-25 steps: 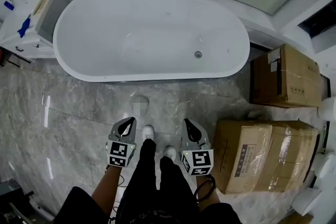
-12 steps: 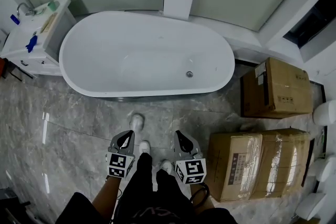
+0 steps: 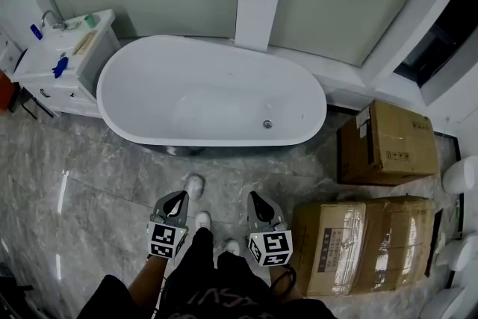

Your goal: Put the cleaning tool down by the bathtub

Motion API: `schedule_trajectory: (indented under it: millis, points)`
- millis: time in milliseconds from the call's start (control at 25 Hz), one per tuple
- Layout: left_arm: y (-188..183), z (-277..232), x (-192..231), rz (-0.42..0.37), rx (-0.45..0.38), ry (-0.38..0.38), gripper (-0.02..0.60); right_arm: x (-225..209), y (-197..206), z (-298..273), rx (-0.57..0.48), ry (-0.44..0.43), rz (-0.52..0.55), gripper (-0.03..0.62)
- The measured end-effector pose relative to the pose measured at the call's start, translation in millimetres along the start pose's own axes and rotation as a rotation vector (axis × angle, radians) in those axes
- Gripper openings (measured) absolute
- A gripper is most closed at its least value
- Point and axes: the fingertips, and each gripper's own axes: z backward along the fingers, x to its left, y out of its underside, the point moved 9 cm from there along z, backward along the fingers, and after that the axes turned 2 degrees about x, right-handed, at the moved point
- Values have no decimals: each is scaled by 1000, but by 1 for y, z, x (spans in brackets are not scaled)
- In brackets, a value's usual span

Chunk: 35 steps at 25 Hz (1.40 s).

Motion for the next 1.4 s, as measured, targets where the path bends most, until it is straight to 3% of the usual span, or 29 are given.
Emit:
schedule_trajectory:
  millis: [840, 1400]
  points:
    - [-48, 75, -27, 38, -209, -117, 0, 14, -39, 69, -150, -8, 98, 12]
    - [-47, 96, -39, 20, -232, -140, 0, 20, -38, 86, -187, -10, 113, 11]
